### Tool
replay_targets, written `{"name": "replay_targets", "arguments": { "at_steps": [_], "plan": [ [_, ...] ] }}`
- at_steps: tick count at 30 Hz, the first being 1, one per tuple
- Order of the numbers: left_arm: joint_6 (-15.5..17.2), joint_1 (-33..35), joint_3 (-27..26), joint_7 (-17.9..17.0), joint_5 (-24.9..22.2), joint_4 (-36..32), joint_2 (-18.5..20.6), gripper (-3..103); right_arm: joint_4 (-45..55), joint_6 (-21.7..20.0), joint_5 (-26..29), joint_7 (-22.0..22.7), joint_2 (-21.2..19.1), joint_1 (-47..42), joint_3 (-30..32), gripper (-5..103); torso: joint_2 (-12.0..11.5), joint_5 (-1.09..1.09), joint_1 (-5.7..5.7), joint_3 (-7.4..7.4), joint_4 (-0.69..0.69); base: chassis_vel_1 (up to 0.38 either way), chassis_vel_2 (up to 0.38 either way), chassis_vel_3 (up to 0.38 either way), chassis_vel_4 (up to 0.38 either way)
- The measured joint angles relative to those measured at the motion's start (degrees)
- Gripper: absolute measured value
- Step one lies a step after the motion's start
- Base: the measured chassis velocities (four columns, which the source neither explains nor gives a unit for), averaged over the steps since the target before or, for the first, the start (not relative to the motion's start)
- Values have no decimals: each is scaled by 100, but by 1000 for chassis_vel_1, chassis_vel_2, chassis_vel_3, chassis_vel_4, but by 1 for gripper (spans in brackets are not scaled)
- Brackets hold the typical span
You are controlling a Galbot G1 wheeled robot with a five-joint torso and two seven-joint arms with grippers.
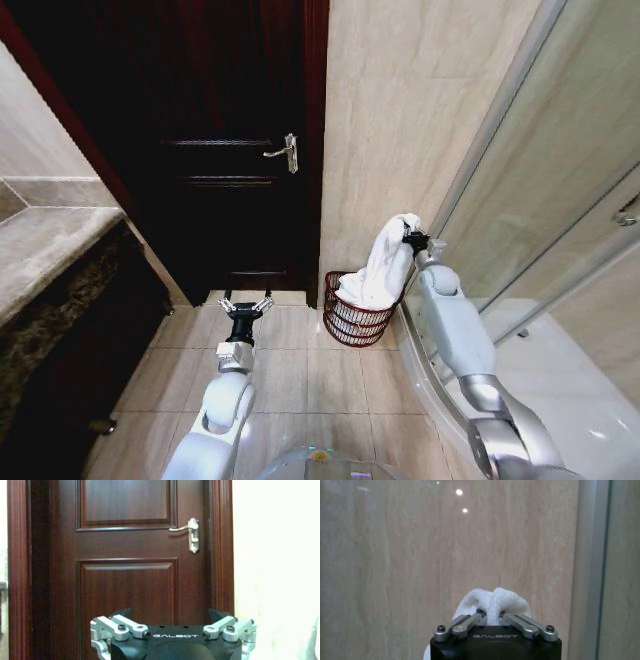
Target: Discard the used towel into the hamper.
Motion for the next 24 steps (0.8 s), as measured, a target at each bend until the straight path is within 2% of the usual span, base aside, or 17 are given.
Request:
{"name": "replay_targets", "arguments": {
  "at_steps": [5, 24],
  "plan": [
    [-4, 44, 6, 13, 23, -19, -14, 100, 98, 150, -34, 1, 52, -127, 106, 5, -144, 0, -64, -81, 1, 0, 0, 0, 0],
    [-34, 208, -25, 26, 54, -138, -8, 100, 474, 249, -181, -13, 286, -491, 429, 5, -605, -1, -254, -354, 0, 0, 0, 0, 0]
  ]
}}
